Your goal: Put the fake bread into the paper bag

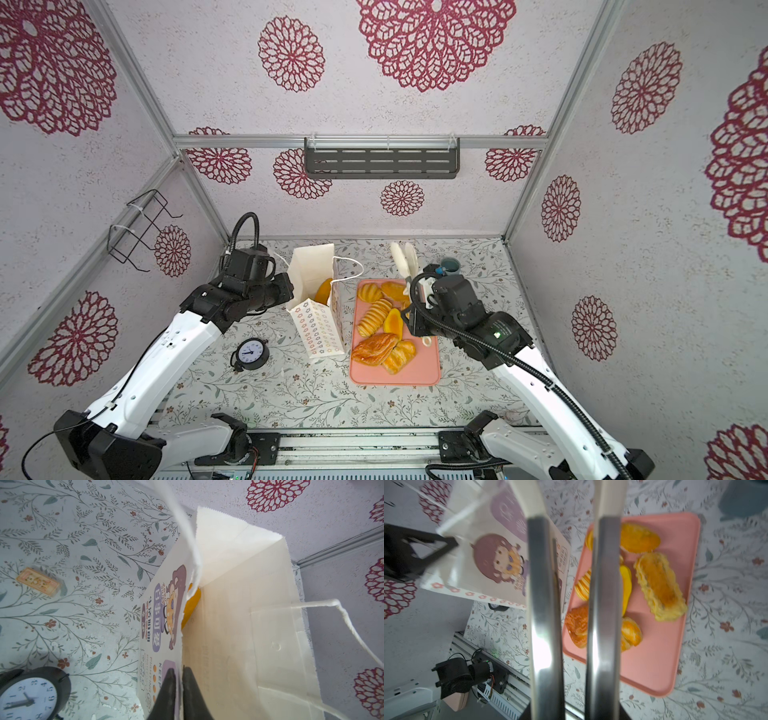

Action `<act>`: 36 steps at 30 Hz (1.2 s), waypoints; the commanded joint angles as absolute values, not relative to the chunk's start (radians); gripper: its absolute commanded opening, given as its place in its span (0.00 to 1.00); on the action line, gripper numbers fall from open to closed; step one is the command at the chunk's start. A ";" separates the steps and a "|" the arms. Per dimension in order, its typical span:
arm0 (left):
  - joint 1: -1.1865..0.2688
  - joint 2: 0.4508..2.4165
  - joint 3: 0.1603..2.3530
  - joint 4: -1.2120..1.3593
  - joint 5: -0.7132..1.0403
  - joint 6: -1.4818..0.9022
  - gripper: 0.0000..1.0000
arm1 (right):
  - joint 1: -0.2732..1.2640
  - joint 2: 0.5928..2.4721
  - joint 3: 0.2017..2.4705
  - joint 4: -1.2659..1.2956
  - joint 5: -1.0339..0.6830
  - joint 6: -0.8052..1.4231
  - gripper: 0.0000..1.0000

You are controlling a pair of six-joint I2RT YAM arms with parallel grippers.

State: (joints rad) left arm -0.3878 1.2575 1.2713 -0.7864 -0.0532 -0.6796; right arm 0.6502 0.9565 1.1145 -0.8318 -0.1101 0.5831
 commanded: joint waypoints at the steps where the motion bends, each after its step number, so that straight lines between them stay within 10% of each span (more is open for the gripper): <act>1: -0.393 1.266 1.301 -0.799 -0.055 -0.664 0.32 | 0.646 0.898 1.034 -0.823 -0.135 0.663 0.29; 12: -0.397 1.217 1.263 -0.773 -0.048 -0.683 0.79 | 0.646 0.855 0.903 -0.919 -0.191 0.690 0.27; 36: -0.400 1.169 1.195 -0.744 -0.050 -0.687 0.88 | 0.646 0.920 0.840 -0.995 -0.379 0.696 0.39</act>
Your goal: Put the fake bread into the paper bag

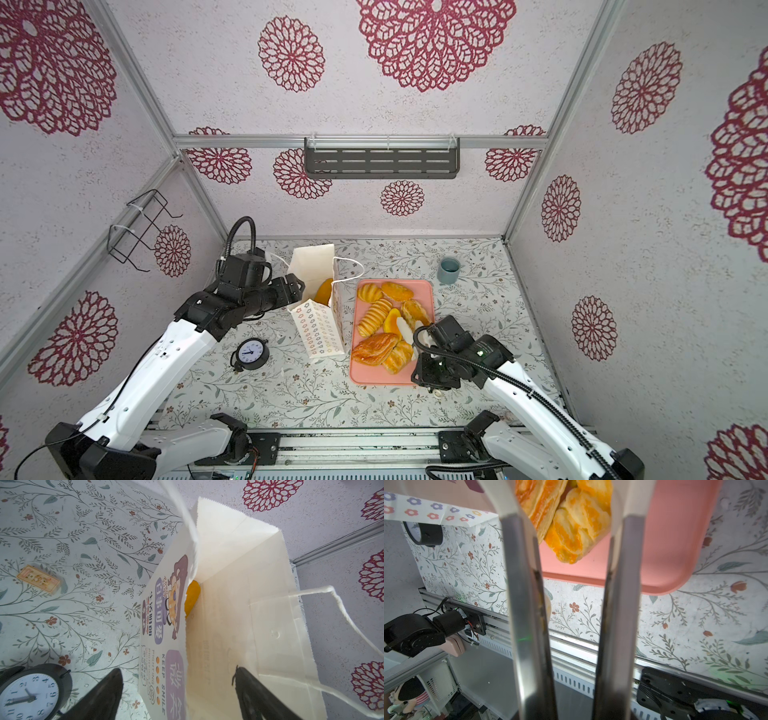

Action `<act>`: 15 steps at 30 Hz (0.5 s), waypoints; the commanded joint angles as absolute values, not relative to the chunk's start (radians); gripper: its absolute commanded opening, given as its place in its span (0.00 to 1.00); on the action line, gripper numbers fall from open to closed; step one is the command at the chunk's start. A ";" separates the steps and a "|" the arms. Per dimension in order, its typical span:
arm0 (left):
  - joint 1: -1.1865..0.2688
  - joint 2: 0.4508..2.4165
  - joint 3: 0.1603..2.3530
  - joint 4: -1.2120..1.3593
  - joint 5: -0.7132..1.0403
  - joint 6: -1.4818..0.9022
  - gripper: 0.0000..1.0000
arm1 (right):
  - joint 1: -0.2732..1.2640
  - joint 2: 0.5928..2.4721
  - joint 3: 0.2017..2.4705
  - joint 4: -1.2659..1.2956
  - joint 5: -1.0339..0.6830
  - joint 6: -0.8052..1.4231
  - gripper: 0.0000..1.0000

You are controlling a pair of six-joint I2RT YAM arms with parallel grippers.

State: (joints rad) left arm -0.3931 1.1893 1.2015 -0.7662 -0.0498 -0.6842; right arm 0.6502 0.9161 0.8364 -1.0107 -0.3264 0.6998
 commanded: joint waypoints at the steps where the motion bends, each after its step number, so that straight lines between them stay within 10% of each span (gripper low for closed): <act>1: -0.399 1.169 1.195 -0.746 -0.051 -0.686 0.88 | 0.646 0.923 0.835 -0.992 -0.394 0.696 0.39; 15: -0.400 1.166 1.185 -0.734 -0.056 -0.690 0.88 | 0.614 0.931 0.791 -0.949 -0.528 0.744 0.39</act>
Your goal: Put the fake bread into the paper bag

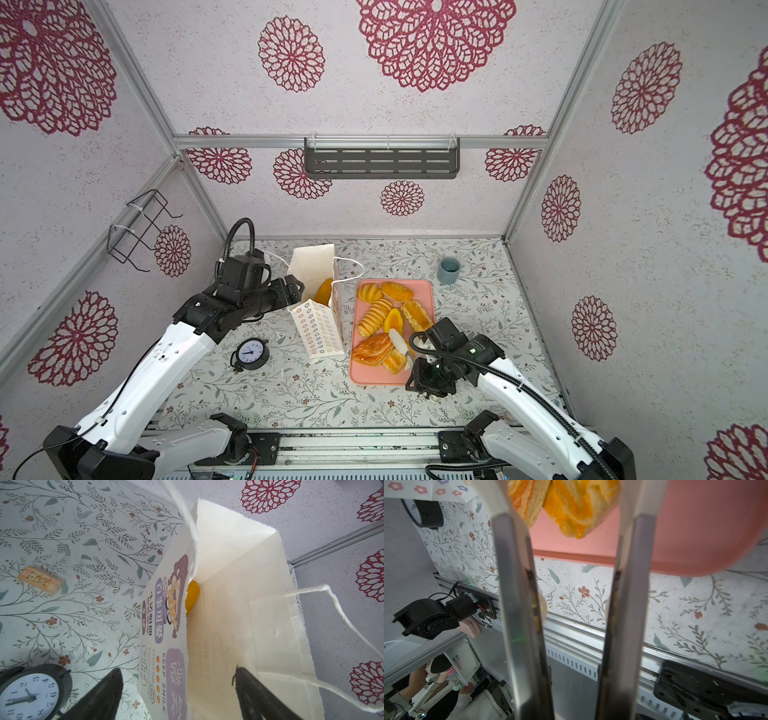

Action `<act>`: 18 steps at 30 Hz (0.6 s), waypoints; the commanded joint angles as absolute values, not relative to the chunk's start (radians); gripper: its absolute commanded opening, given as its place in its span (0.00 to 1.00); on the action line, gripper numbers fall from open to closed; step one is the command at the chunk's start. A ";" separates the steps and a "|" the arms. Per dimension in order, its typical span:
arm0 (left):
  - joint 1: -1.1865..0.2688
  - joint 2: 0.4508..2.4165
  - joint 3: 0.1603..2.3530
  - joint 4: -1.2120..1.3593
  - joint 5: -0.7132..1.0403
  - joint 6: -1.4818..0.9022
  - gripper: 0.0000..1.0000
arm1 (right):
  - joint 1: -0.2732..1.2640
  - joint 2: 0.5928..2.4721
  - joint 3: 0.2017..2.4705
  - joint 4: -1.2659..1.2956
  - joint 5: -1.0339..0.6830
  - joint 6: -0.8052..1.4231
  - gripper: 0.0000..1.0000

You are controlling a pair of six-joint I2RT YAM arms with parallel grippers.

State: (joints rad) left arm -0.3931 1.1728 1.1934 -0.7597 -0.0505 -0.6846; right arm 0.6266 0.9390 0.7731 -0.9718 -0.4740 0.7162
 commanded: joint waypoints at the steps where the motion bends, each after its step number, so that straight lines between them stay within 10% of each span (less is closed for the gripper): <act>1: -0.399 1.167 1.187 -0.734 -0.054 -0.688 0.88 | 0.606 0.925 0.792 -0.959 -0.532 0.744 0.39; 18: -0.399 1.145 1.164 -0.719 -0.054 -0.683 0.88 | 0.374 0.917 0.710 -1.054 -0.706 0.704 0.43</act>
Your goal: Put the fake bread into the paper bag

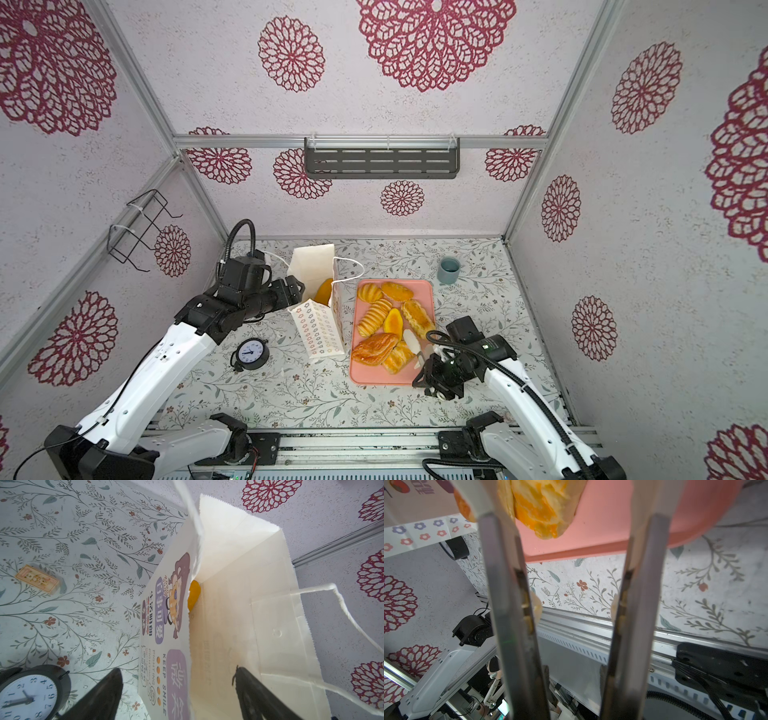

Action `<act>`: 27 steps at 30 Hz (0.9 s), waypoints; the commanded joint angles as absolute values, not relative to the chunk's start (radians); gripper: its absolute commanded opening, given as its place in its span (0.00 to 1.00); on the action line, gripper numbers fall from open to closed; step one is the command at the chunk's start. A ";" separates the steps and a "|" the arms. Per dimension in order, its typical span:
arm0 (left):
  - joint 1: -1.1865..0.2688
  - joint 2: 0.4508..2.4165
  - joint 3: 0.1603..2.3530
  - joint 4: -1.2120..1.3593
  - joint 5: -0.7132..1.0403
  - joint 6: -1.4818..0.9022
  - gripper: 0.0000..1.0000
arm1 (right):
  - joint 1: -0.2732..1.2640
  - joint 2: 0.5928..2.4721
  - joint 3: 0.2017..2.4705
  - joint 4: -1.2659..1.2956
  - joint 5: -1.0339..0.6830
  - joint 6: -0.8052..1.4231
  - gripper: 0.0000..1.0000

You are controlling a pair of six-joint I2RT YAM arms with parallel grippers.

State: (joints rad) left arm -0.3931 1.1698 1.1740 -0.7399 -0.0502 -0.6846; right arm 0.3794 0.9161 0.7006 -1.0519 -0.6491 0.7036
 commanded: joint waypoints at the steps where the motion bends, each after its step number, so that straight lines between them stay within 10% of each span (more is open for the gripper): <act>1: -0.399 1.145 1.163 -0.716 -0.052 -0.683 0.88 | 0.374 0.921 0.708 -1.047 -0.709 0.709 0.43; 27: -0.400 1.121 1.117 -0.689 -0.041 -0.696 0.88 | 0.376 1.038 0.653 -0.856 -0.732 0.753 0.28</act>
